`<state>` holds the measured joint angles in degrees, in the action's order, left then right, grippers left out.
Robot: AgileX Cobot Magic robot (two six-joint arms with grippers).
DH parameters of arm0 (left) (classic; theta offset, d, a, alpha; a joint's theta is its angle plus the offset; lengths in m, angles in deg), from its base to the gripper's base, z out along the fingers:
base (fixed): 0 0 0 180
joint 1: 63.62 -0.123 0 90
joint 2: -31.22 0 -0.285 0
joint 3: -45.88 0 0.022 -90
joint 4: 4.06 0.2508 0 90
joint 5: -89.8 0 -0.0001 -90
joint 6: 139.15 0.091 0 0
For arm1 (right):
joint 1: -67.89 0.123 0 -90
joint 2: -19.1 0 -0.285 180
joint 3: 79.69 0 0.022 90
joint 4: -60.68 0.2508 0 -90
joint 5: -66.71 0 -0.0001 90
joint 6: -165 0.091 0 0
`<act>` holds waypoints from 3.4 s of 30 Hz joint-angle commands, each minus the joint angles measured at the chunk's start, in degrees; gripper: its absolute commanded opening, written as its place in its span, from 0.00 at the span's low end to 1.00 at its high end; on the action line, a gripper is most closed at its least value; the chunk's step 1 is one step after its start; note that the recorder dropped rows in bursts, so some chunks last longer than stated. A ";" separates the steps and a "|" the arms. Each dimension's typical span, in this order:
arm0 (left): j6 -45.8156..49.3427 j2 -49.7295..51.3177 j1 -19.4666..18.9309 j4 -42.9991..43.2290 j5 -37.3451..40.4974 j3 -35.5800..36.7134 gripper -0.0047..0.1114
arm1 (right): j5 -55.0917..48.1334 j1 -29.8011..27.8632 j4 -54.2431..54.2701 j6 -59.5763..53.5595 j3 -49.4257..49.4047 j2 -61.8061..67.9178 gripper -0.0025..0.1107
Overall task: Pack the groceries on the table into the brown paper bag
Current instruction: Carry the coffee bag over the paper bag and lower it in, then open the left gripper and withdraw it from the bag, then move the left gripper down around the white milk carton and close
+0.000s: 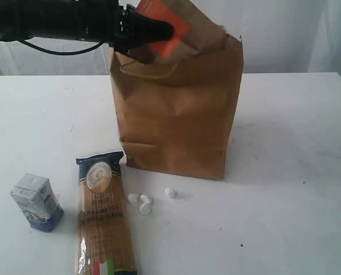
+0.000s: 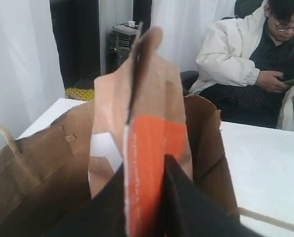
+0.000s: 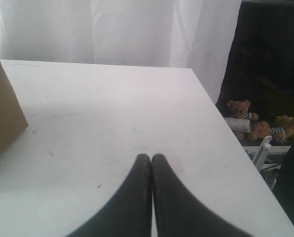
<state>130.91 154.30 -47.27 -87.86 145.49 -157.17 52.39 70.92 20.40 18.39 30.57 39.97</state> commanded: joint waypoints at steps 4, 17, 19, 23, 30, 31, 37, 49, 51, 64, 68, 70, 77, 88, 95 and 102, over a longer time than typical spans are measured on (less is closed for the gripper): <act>-2.32 -0.68 0.36 -0.54 0.44 -0.38 0.63 | 0.28 -0.18 0.00 0.25 -0.21 0.18 0.02; -3.33 -0.68 0.36 -0.54 4.29 -0.38 0.67 | 0.28 -0.18 0.00 0.25 -0.21 0.18 0.02; -3.33 -0.68 0.36 -0.54 4.29 -0.38 0.67 | 0.28 -0.18 0.00 0.25 -0.21 0.18 0.02; -3.33 -0.81 0.36 -0.54 4.31 -0.38 0.67 | 0.28 -0.18 0.00 0.25 -0.21 0.18 0.02; -2.69 -3.41 0.02 -0.45 3.93 -0.38 0.67 | 0.28 -0.18 0.00 0.25 -0.21 0.18 0.02; -2.69 -4.01 -0.27 -0.32 3.93 -0.38 0.67 | 0.28 -0.18 0.00 0.25 -0.21 0.18 0.02; -4.41 -7.61 -3.87 6.50 4.49 -0.38 0.67 | 0.28 -0.18 0.00 0.25 -0.21 0.18 0.02; -22.54 -15.50 -15.37 14.87 0.45 -0.38 0.27 | 0.28 -0.18 0.00 0.25 -0.21 0.18 0.02; -26.57 -16.31 -17.19 14.87 -0.47 -0.38 0.16 | 0.28 -0.18 0.00 0.25 -0.21 0.18 0.02; -71.81 -16.84 -20.78 54.07 -14.59 -0.38 0.04 | 0.72 -0.18 0.00 0.25 -0.21 0.18 0.02; -87.42 -17.76 -20.78 73.33 -14.17 -0.26 0.04 | 0.72 -0.18 0.00 0.25 -0.21 0.18 0.02; -89.63 -18.73 -20.86 75.20 -14.15 0.47 0.04 | 0.72 -0.18 0.00 0.25 -0.21 0.18 0.02; -93.15 -27.39 -20.86 74.99 -25.92 13.02 0.04 | 0.72 -0.18 0.00 1.37 -0.21 0.18 0.02; -92.04 -52.52 -20.86 75.17 -51.64 50.59 0.04 | 1.11 -0.18 0.00 1.82 -0.21 0.18 0.02; -86.40 -64.84 -20.86 75.40 -50.98 69.03 0.04 | 1.11 -0.18 0.00 1.82 -0.21 0.18 0.02; -86.80 -72.03 -20.86 75.40 -50.89 73.77 0.04 | 1.11 -0.18 0.00 1.82 -0.21 0.18 0.02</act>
<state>43.48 83.45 -68.12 -12.12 94.76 -83.95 53.07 70.92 20.40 19.85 30.57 39.97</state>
